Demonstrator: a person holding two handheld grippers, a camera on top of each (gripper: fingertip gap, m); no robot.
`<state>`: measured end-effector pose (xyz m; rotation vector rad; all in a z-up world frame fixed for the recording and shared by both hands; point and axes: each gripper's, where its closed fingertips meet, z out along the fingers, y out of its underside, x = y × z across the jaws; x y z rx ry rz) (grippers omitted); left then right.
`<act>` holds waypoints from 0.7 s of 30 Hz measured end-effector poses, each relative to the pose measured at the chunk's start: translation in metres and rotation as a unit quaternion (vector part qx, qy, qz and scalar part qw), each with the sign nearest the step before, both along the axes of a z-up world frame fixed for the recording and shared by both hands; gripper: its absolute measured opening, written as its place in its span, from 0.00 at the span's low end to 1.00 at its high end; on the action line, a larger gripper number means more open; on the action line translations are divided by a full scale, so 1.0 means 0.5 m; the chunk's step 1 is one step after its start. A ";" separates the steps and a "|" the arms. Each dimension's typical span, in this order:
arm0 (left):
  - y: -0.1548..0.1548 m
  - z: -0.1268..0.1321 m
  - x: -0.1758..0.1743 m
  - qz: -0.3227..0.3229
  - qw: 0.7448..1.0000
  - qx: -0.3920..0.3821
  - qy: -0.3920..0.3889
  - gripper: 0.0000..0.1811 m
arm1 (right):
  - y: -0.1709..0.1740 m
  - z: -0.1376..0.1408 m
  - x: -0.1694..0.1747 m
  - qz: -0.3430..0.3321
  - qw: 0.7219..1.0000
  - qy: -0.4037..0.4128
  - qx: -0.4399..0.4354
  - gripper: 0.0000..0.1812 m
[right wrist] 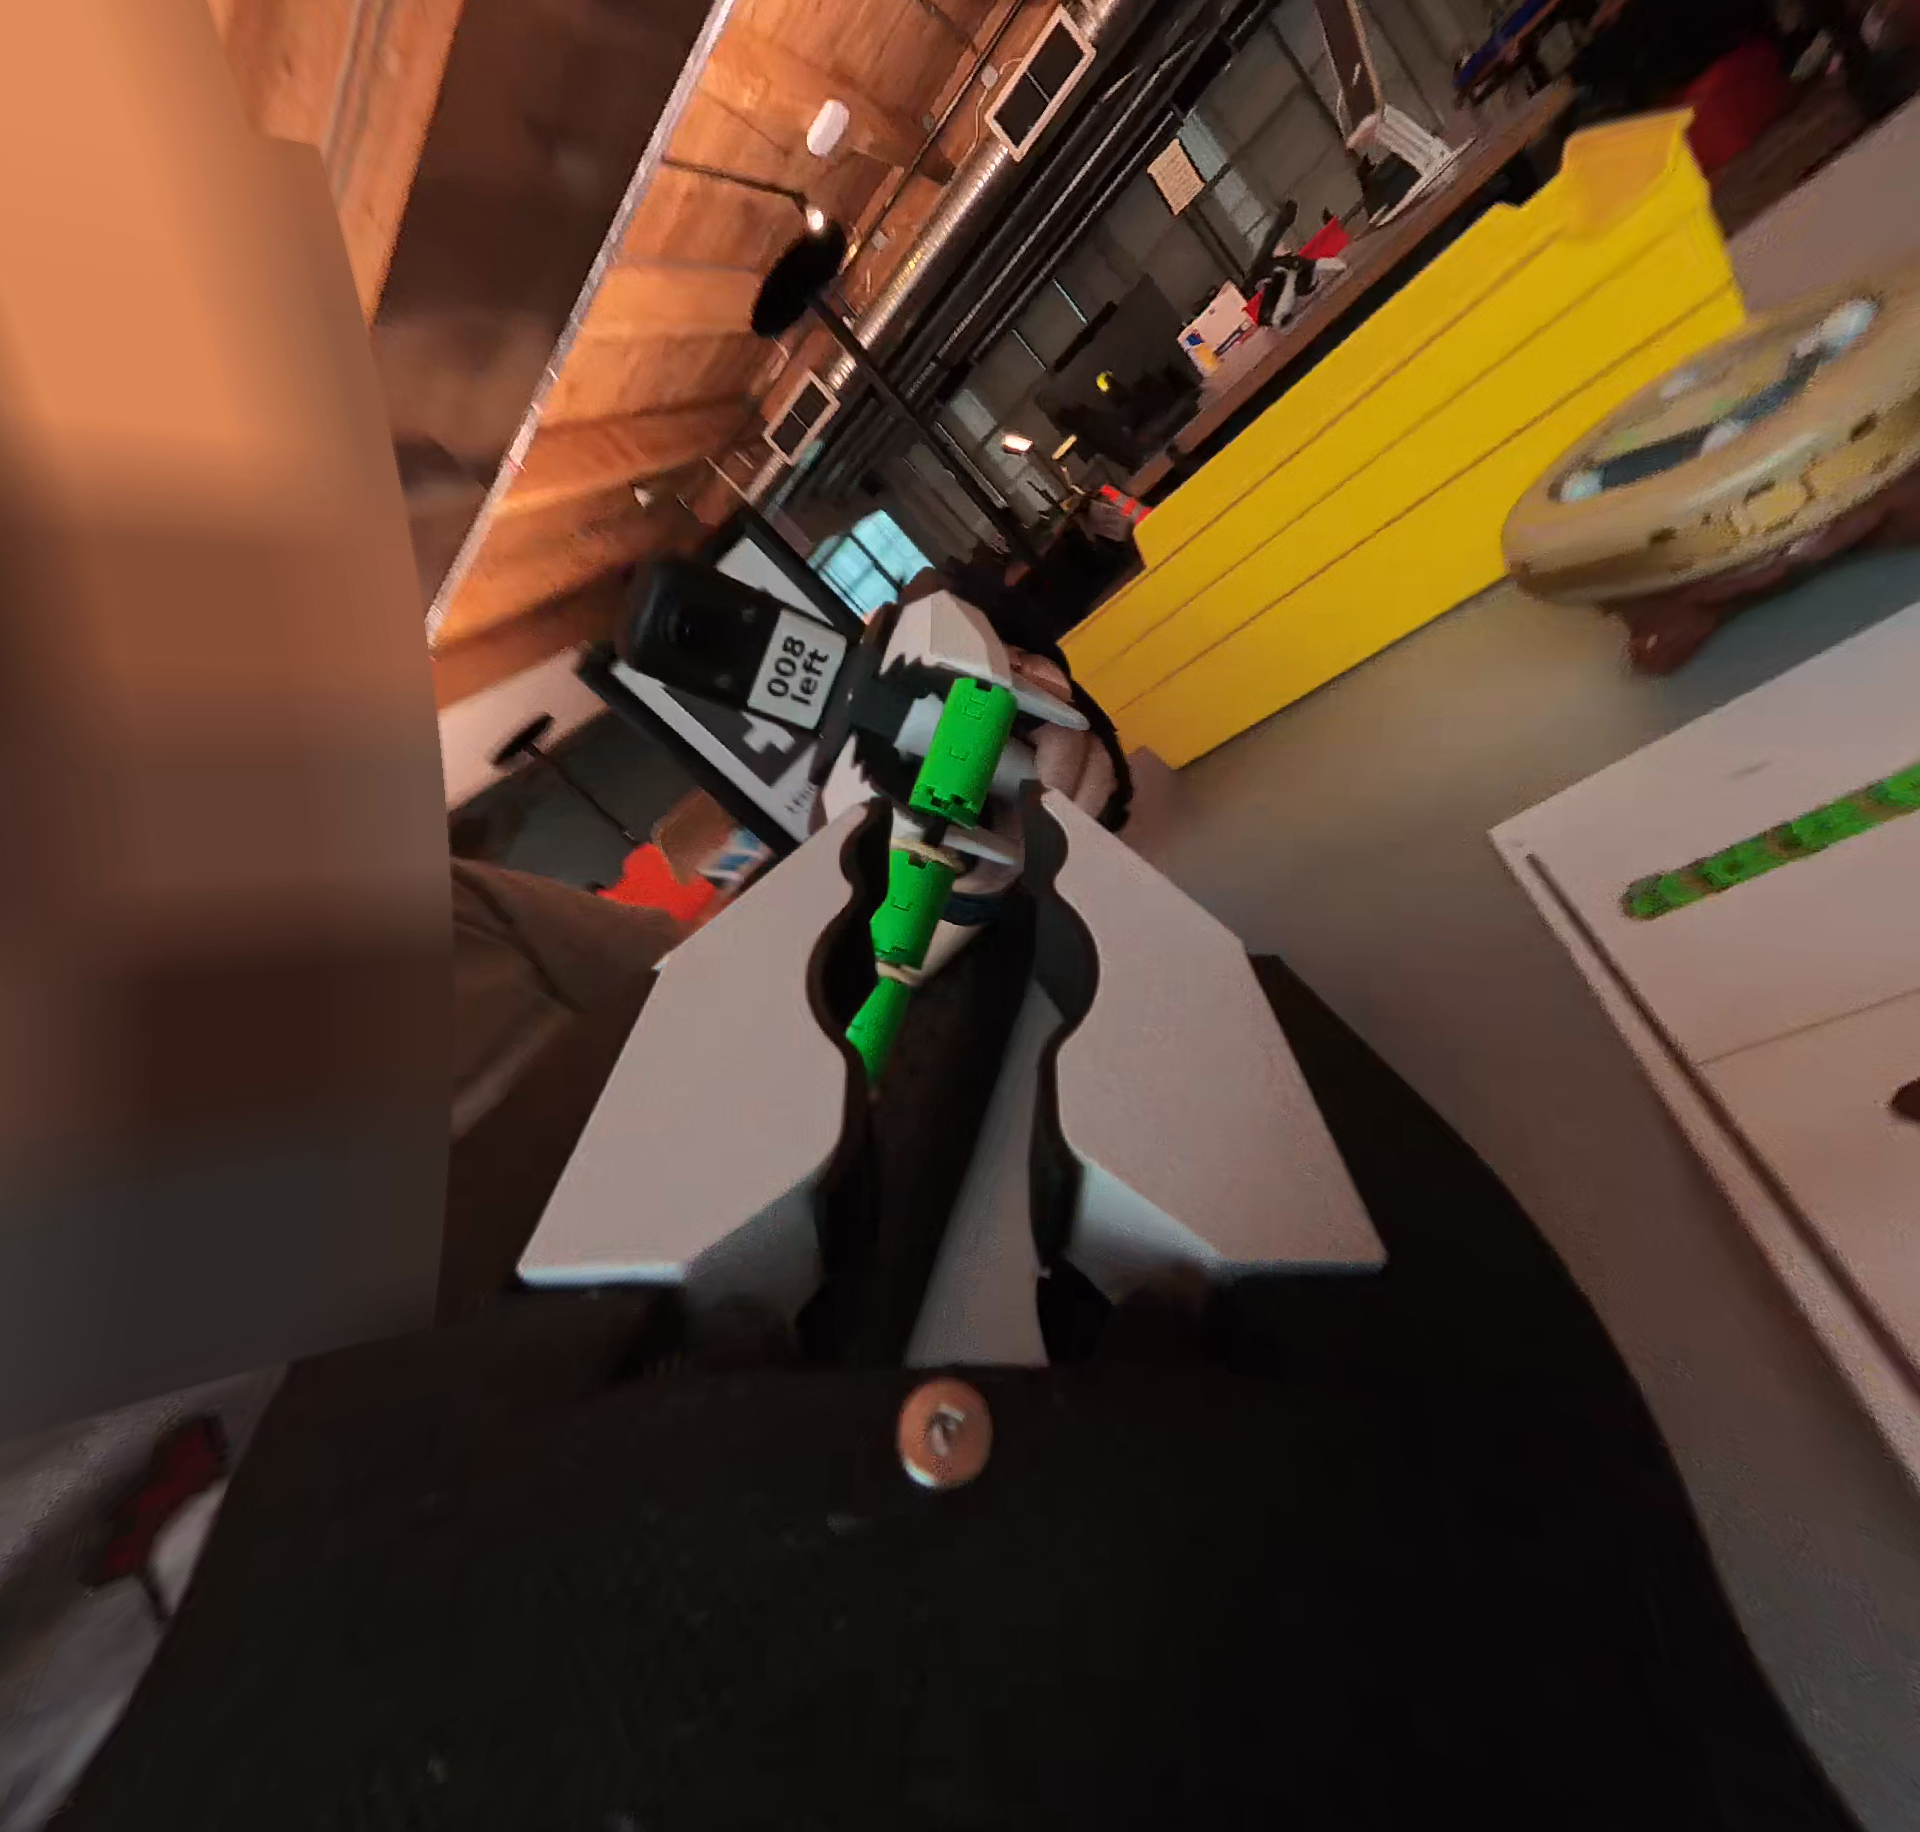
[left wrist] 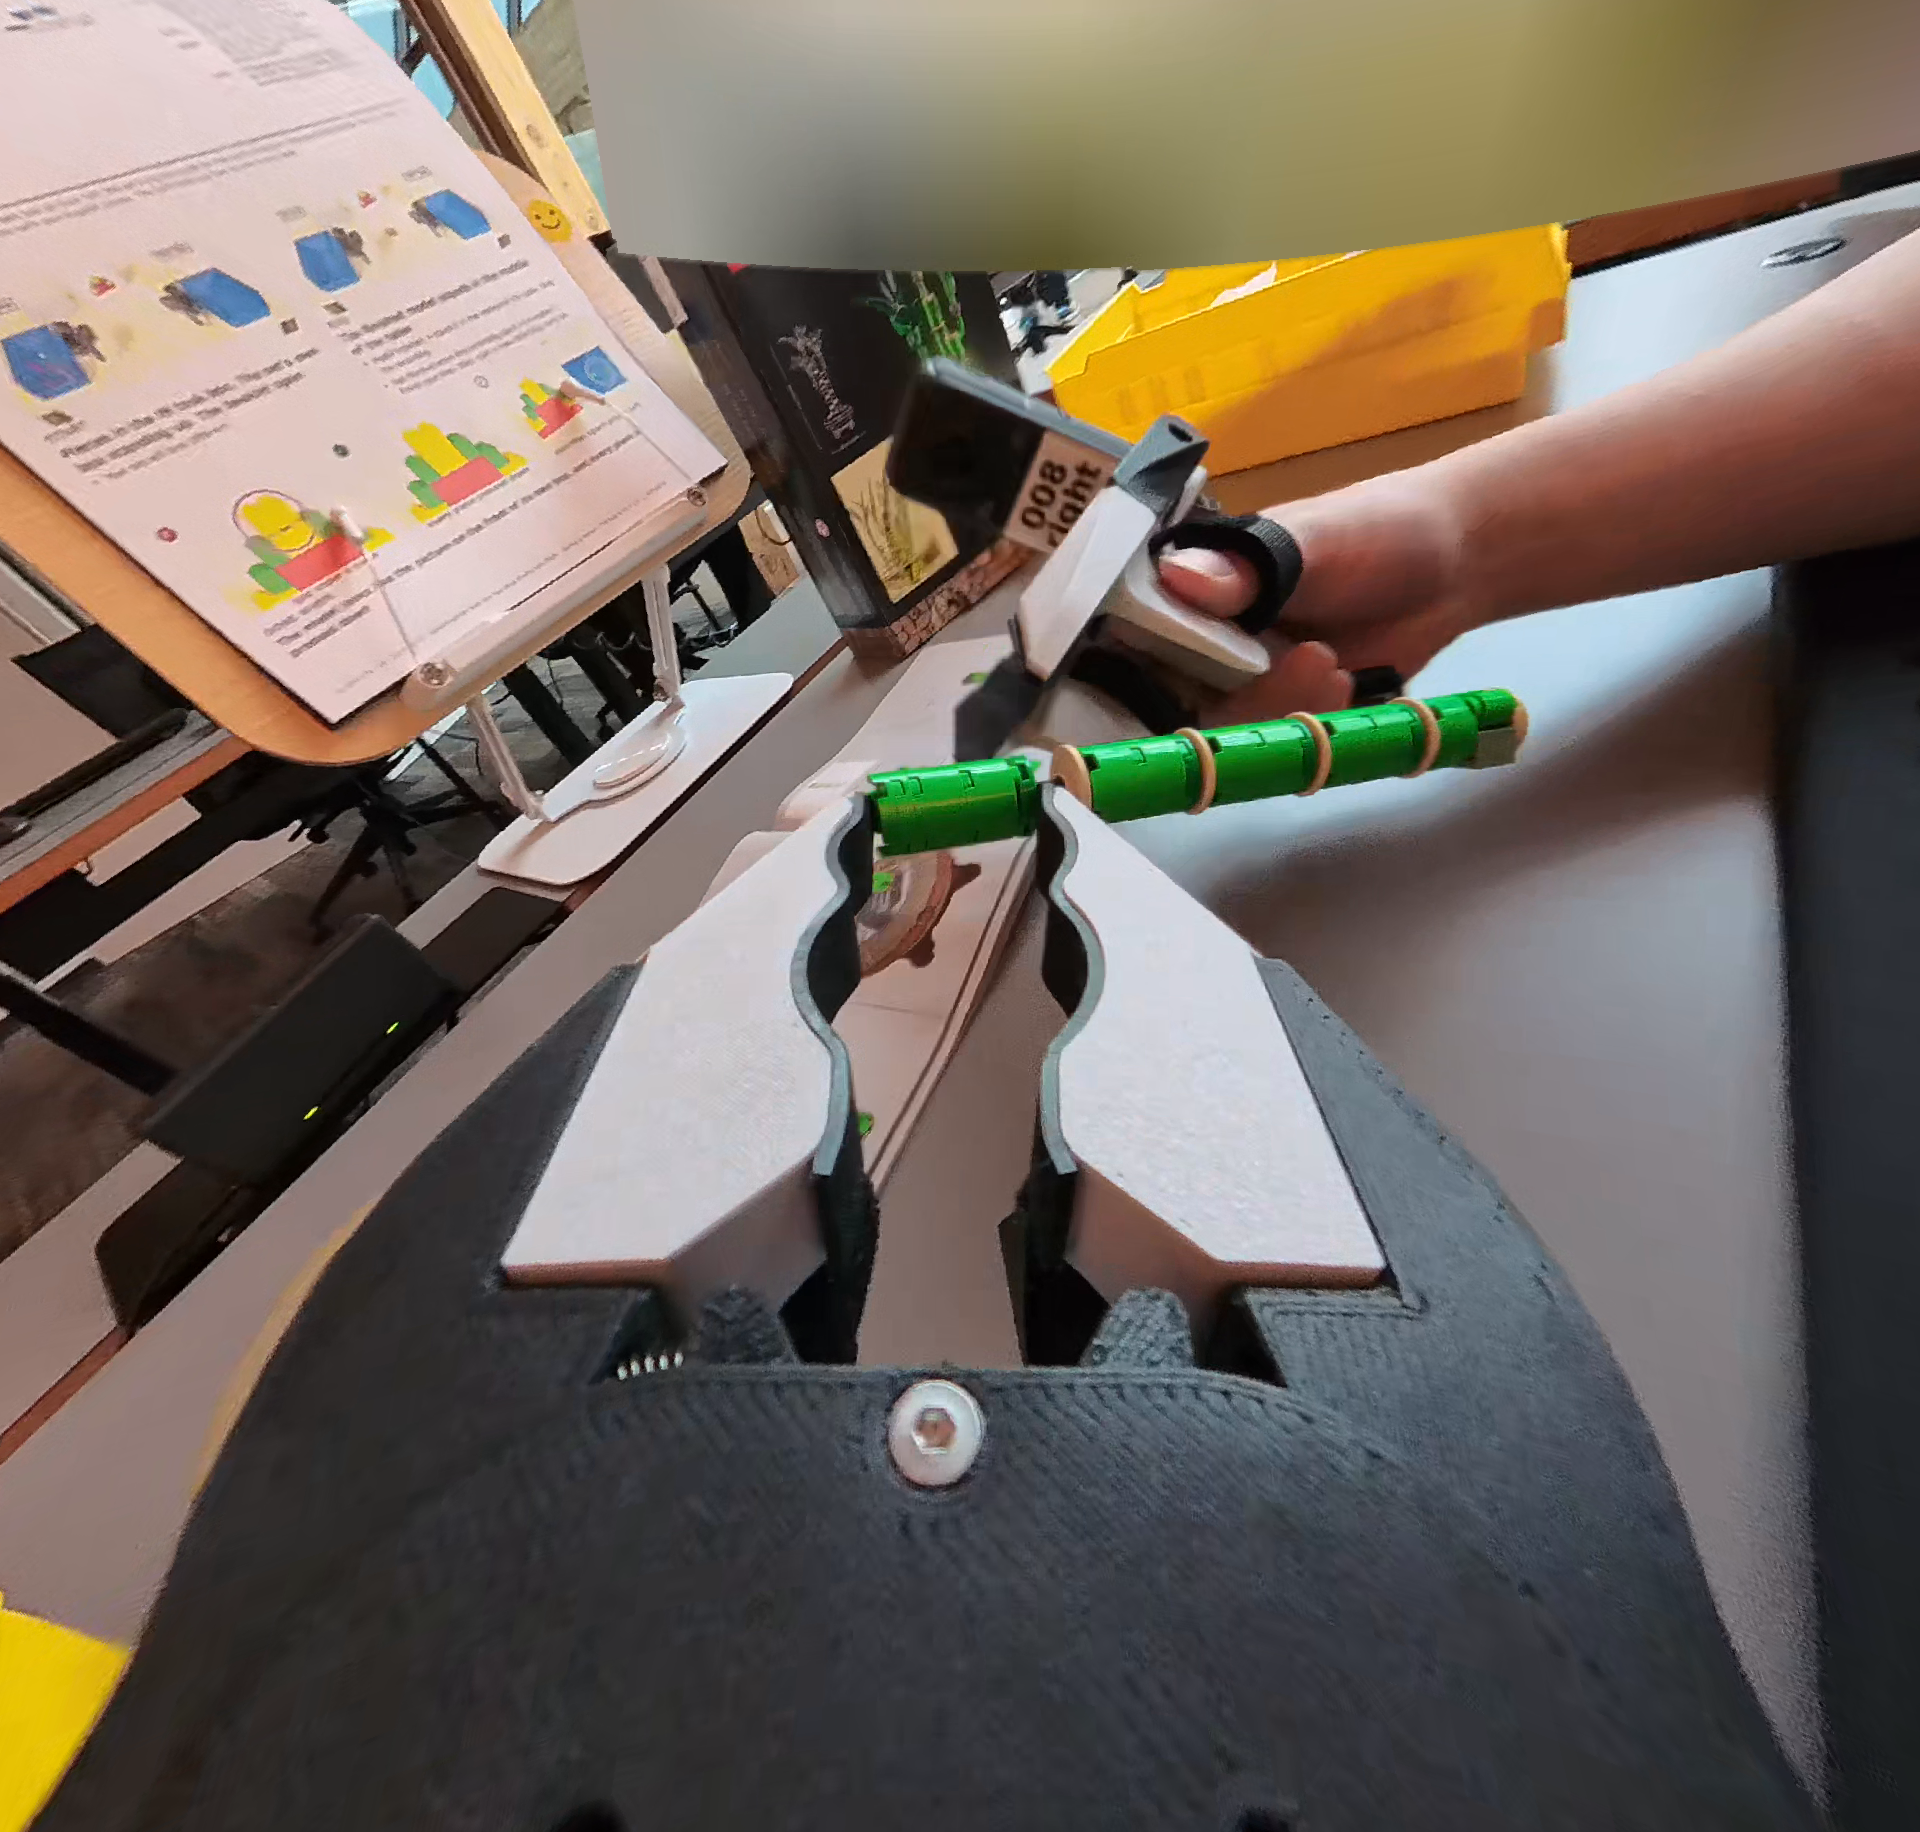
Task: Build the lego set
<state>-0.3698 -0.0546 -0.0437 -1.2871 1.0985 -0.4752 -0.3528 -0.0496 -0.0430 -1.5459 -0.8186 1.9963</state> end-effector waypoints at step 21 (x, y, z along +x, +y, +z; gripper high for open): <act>-0.121 0.049 0.056 -0.205 0.969 -0.083 -0.106 0.16 | -0.127 0.060 0.014 -0.014 0.895 -0.025 0.446 0.17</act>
